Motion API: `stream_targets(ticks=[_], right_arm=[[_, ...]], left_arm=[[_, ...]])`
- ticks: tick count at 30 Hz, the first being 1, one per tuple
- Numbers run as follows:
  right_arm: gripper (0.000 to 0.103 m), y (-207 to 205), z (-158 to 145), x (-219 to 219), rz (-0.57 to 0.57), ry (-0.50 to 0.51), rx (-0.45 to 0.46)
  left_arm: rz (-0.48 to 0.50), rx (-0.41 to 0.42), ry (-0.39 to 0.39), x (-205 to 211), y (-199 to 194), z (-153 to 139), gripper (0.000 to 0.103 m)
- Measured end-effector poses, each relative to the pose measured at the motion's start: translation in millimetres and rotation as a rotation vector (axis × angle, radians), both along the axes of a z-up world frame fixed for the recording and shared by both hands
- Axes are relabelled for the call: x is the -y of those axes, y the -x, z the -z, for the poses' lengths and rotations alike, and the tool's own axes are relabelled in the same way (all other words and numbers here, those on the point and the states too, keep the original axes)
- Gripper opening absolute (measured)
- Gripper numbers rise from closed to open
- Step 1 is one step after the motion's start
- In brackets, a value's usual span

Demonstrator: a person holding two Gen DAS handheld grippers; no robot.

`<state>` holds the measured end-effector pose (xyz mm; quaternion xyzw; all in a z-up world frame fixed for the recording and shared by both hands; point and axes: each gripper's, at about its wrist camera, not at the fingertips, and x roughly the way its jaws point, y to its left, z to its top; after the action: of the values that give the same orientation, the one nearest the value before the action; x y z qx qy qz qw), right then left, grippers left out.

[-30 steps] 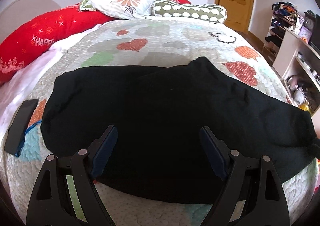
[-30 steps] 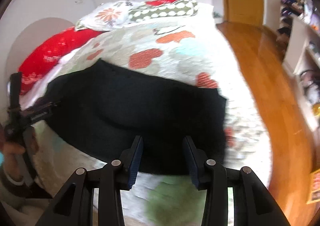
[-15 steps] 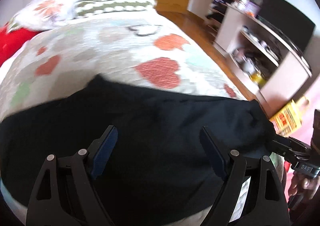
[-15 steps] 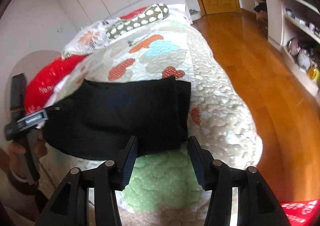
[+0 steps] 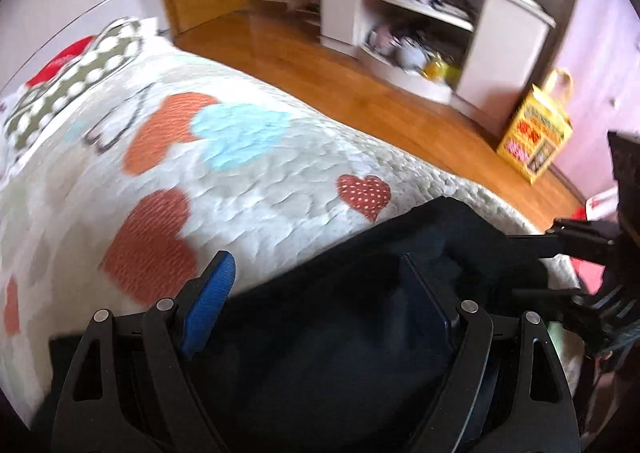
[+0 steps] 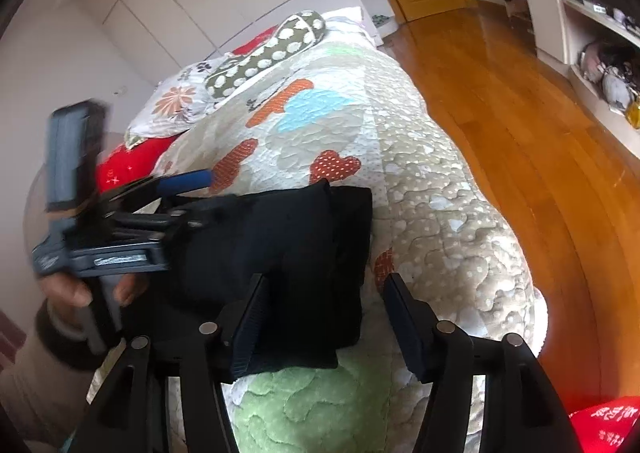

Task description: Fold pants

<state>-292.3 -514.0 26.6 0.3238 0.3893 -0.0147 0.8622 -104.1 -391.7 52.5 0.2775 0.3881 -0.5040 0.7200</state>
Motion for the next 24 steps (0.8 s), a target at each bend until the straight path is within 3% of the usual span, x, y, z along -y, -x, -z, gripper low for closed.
stream_targets(ticks=[6, 10, 12, 14, 16, 17, 19, 24], right_arm=[[0.066, -0.2, 10.0, 5.8, -0.036, -0.048, 0.029], [0.067, -6.7, 18.9, 6.8, -0.044, -0.067, 0.031], [0.055, -9.6, 20.6, 5.7, -0.036, -0.066, 0.047], [0.037, -14.6, 22.0, 1.7, -0.040, -0.084, 0.073], [0.028, -18.4, 16.9, -4.0, -0.058, -0.066, 0.078], [0.025, -17.8, 12.8, -5.3, -0.059, -0.076, 0.095], [0.022, -17.1, -0.4, -8.9, -0.069, -0.105, 0.147], [0.018, -33.4, -57.1, -44.7, -0.161, -0.050, 0.261]], left_arm=[[0.125, -0.014, -0.055, 31.4, -4.5, 15.9, 0.085], [0.149, -0.054, -0.067, 35.4, -13.3, 22.3, 0.086], [0.132, -0.077, -0.048, 33.3, -16.5, 23.4, 0.086], [0.114, -0.086, -0.021, 30.2, -17.9, 21.4, 0.081], [0.096, -0.109, 0.007, 25.3, -21.0, 14.6, 0.060], [0.071, -0.120, 0.017, 21.0, -25.5, 7.8, 0.058], [0.028, -0.118, 0.053, 9.9, -31.8, -6.9, 0.058], [-0.134, -0.147, 0.193, -58.6, -61.4, -60.8, 0.058]])
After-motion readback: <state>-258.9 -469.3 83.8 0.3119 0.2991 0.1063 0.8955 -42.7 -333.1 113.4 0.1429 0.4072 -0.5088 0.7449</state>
